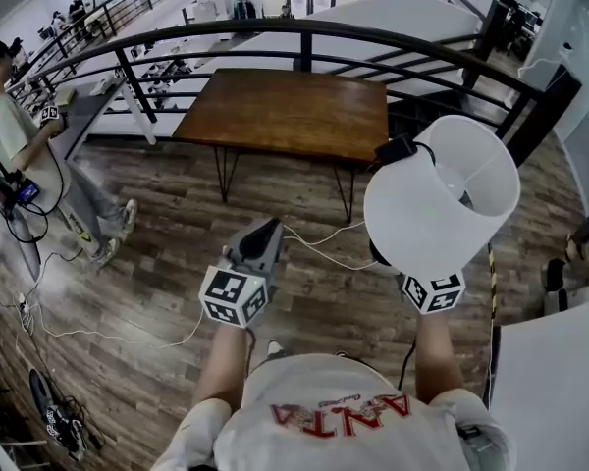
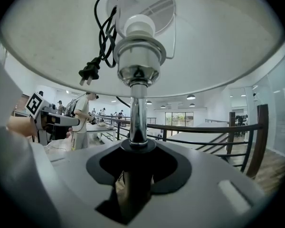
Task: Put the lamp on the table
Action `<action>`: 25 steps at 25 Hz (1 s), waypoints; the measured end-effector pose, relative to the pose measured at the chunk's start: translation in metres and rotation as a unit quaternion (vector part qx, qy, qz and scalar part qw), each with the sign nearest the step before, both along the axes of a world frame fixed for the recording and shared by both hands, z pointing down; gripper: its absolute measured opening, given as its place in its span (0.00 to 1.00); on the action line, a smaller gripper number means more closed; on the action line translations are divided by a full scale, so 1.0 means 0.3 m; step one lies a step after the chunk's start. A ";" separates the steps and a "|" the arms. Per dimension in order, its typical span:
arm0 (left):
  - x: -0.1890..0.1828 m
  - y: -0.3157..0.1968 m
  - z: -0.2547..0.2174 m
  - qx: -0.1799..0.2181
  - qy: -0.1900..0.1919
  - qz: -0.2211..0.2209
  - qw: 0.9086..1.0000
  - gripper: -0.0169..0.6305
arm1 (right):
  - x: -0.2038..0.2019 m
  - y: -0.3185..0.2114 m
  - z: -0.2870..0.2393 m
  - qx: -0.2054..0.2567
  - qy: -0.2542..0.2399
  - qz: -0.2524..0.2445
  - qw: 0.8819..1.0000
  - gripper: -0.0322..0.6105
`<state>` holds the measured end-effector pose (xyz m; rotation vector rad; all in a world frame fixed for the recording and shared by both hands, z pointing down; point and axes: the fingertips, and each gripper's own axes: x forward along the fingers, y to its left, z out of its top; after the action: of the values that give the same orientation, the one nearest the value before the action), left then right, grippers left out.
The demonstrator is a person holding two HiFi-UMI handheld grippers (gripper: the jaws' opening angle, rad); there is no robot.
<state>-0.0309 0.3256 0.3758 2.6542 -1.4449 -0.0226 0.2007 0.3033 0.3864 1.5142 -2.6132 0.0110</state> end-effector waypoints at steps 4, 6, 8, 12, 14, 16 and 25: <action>-0.016 -0.008 -0.001 -0.002 0.000 0.001 1.000 0.06 | -0.021 -0.009 -0.008 0.006 0.003 0.006 1.000 0.25; -0.028 -0.016 -0.003 -0.001 -0.001 0.002 1.000 0.06 | -0.039 -0.019 -0.005 0.005 0.002 0.007 1.000 0.25; -0.048 -0.026 -0.002 -0.001 -0.001 0.005 1.000 0.06 | -0.066 -0.028 0.002 0.003 -0.005 0.006 1.000 0.25; -0.111 -0.050 -0.007 0.003 -0.001 0.010 1.000 0.06 | -0.118 -0.052 0.006 -0.001 -0.012 0.012 1.000 0.25; -0.150 -0.061 -0.013 0.006 -0.001 0.014 1.000 0.06 | -0.141 -0.064 0.005 0.000 -0.011 0.020 1.000 0.25; -0.190 -0.067 -0.015 0.007 -0.001 0.020 1.000 0.06 | -0.165 -0.070 0.004 0.000 -0.014 0.031 0.999 0.25; -0.371 -0.094 0.018 -0.004 0.001 0.030 1.000 0.06 | -0.299 -0.050 0.049 -0.018 -0.035 0.052 0.998 0.25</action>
<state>-0.1422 0.2975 0.3813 2.6880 -1.3610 -0.0149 0.1110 0.2883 0.4010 1.6633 -2.5688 0.1212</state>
